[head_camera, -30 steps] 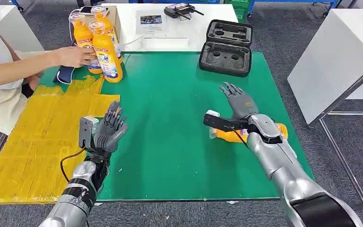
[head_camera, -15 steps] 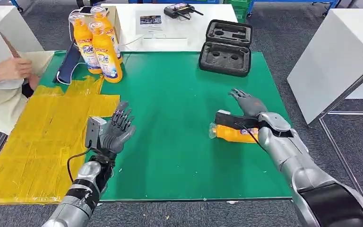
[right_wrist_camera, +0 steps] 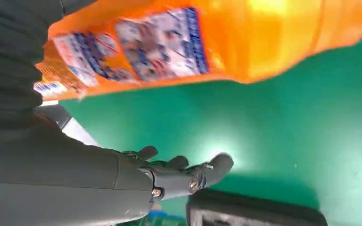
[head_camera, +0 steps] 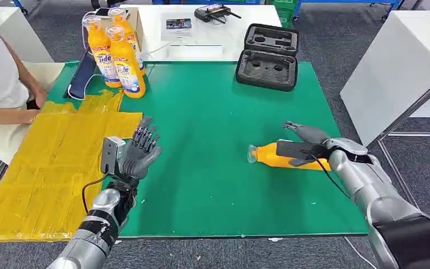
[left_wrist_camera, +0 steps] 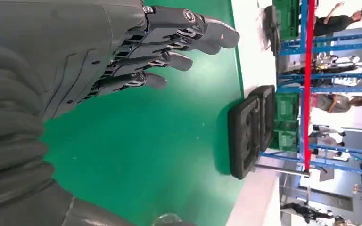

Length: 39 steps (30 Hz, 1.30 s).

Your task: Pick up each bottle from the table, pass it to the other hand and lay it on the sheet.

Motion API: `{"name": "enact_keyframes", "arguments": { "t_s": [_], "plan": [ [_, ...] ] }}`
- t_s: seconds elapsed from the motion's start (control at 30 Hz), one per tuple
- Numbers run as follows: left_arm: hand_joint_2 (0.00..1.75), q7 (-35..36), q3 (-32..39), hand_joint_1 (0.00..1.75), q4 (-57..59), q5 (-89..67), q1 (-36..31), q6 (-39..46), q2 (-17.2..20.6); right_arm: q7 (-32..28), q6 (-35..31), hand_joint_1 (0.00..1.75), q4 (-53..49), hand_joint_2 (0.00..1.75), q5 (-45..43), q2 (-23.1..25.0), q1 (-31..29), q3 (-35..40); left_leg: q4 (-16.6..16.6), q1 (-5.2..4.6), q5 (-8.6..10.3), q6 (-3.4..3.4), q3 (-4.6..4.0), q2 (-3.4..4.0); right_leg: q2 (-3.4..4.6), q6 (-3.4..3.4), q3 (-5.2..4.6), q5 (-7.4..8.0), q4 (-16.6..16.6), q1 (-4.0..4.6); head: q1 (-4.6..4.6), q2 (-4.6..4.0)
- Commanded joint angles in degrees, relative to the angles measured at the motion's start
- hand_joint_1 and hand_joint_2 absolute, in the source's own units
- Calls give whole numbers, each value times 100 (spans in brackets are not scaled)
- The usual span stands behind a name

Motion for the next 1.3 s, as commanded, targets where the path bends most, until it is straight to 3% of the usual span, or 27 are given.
{"name": "enact_keyframes", "arguments": {
  "t_s": [0.03,0.2,0.37,0.63,0.87,1.13,1.2,1.3],
  "plan": [
    [175,-69,-226,0,712,40,-431,43,76,-347,249,0,16,175,-421,-444,-23,333,-1,0,-7,-5,12,-3,3,-5,15,-9,-2,0,0,0],
    [175,-114,-161,0,779,64,-465,125,93,-645,256,0,-467,175,-933,-619,284,396,-2,1,-4,-5,5,1,4,-5,8,-5,-3,1,0,0],
    [175,-88,-138,0,721,29,-424,115,82,-78,-133,0,-267,175,-787,-619,266,612,0,1,-9,-7,11,8,13,-6,12,-6,-2,1,0,0],
    [175,-77,-152,0,730,21,-439,109,67,-57,-163,0,-133,175,-802,-601,274,599,-1,1,-9,-7,11,8,12,-7,13,-7,-3,1,0,0],
    [175,6,-225,0,761,23,-475,99,-4,439,-534,0,567,175,-428,-139,199,860,-2,4,-8,-6,9,12,15,-6,11,-3,-6,5,0,0],
    [175,-19,-288,0,867,96,-527,52,-30,566,-591,0,968,175,-333,25,272,871,-6,5,-17,-13,36,10,20,-13,40,-14,-11,5,-2,0],
    [175,-21,-292,0,882,116,-517,45,-28,613,-580,23,1005,175,-291,20,254,890,-6,7,-17,-12,34,11,20,-12,38,-12,-13,7,0,0],
    [175,-32,-299,0,884,130,-502,49,-23,684,-581,16,1026,175,-249,25,251,896,-5,4,-16,-11,31,10,20,-11,34,-13,-10,4,2,0]
  ]
}}
